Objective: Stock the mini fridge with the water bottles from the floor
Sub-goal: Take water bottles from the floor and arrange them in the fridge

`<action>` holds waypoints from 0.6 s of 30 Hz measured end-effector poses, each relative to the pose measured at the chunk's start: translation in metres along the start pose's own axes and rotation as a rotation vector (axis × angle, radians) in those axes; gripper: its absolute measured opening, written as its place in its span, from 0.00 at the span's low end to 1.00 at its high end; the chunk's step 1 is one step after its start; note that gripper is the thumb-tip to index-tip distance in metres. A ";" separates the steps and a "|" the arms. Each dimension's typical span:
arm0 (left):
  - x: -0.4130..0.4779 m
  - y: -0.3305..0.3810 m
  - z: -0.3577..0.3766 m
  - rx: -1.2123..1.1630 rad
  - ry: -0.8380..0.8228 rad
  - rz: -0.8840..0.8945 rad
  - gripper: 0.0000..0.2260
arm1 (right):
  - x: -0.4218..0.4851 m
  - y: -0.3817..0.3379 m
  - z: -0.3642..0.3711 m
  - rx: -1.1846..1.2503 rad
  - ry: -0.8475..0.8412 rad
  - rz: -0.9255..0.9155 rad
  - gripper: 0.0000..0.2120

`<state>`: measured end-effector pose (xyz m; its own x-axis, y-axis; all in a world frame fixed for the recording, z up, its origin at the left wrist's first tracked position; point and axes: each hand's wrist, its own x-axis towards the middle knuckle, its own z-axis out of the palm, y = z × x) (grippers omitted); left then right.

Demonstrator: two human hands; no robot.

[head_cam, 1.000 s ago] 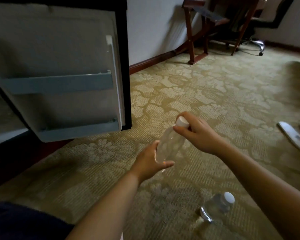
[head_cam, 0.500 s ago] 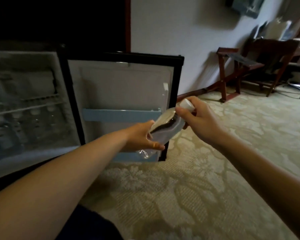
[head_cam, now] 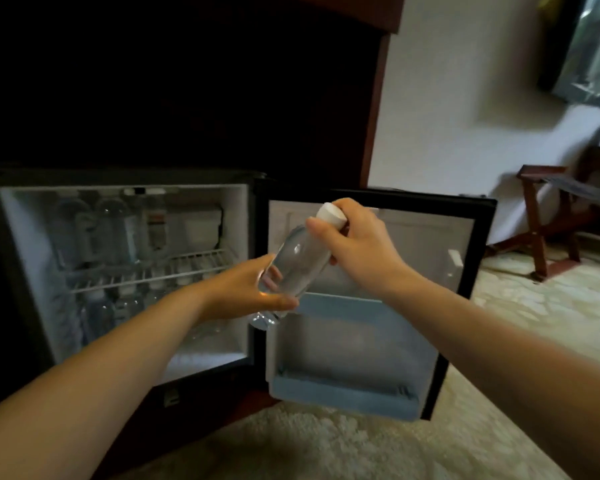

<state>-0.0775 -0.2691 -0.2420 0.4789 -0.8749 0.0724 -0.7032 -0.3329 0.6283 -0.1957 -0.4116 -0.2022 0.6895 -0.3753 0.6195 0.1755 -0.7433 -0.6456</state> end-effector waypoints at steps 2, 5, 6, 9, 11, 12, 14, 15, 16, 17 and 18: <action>-0.005 -0.014 -0.015 -0.002 0.045 0.004 0.19 | 0.013 -0.007 0.023 0.015 -0.014 -0.007 0.11; -0.008 -0.039 -0.027 -0.004 0.169 -0.007 0.18 | 0.031 -0.012 0.054 0.010 -0.017 -0.019 0.13; -0.007 -0.050 -0.031 0.010 0.247 -0.020 0.21 | 0.037 -0.013 0.064 0.017 -0.019 -0.011 0.13; 0.003 -0.078 -0.043 -0.040 0.428 -0.088 0.21 | 0.060 -0.013 0.095 0.033 -0.003 0.052 0.12; 0.015 -0.087 -0.044 -0.074 0.506 -0.158 0.20 | 0.074 -0.010 0.110 0.039 0.036 0.111 0.12; 0.019 -0.095 -0.045 -0.057 0.545 -0.176 0.21 | 0.082 -0.010 0.120 0.043 0.045 0.146 0.12; 0.027 -0.111 -0.043 -0.005 0.603 -0.190 0.25 | 0.095 -0.008 0.138 0.036 0.053 0.223 0.13; 0.031 -0.120 -0.043 0.003 0.631 -0.197 0.26 | 0.101 -0.008 0.147 0.031 0.055 0.255 0.13; 0.034 -0.127 -0.043 0.002 0.668 -0.205 0.26 | 0.107 -0.007 0.155 0.032 0.062 0.280 0.13; 0.036 -0.129 -0.044 0.001 0.710 -0.210 0.25 | 0.112 -0.005 0.160 0.031 0.069 0.301 0.13; 0.037 -0.135 -0.046 -0.004 0.757 -0.226 0.25 | 0.117 -0.003 0.168 0.022 0.065 0.306 0.13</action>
<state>0.0595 -0.2404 -0.2886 0.8386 -0.3084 0.4490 -0.5447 -0.4719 0.6933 0.0027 -0.3600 -0.2031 0.6667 -0.6144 0.4218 -0.0171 -0.5785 -0.8155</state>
